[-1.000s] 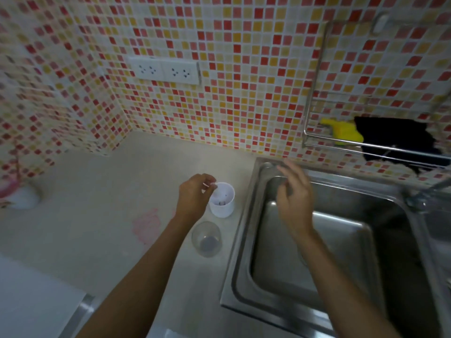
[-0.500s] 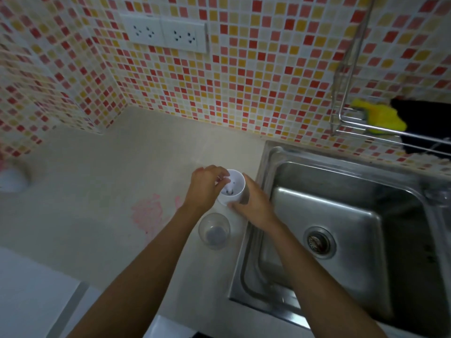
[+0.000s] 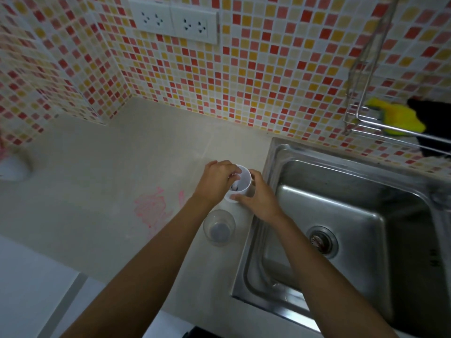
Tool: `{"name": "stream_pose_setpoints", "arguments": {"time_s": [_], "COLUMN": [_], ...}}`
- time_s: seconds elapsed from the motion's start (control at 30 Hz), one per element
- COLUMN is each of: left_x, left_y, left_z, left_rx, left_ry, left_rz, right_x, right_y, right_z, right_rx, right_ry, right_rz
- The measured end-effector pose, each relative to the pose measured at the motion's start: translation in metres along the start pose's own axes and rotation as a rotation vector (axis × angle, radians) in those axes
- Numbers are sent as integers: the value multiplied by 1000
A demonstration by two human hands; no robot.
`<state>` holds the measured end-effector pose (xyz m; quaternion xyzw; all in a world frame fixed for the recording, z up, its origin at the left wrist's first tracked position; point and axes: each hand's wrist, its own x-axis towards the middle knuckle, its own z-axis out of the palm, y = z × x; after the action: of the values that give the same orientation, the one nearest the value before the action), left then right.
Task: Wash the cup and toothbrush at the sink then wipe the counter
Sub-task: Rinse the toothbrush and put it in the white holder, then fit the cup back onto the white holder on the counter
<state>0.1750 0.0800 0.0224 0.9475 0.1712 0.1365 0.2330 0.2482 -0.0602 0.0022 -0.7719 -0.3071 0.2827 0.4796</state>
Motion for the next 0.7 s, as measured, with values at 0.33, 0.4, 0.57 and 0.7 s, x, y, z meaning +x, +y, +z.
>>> {"name": "stream_pose_setpoints", "arguments": {"time_s": [0.33,0.4,0.57,0.7], "left_x": [-91,-124,-175,-180], "left_y": [-9,-14,-18,-12], "left_z": [-14,-6,26,48], "left_rx": [-404,-428,-438,-488], "left_ry": [386,395,131,5], "left_rz": [-331,-466,-506,-447], "right_x": [13,15,19,18], "right_y": [22,29,31,24], "right_z": [0,3,10,13], "right_rx": [-22,-35,2,-17], "right_ry": [-71,-66,-39,-2], "right_rz": [-23,-14,17,6]}}
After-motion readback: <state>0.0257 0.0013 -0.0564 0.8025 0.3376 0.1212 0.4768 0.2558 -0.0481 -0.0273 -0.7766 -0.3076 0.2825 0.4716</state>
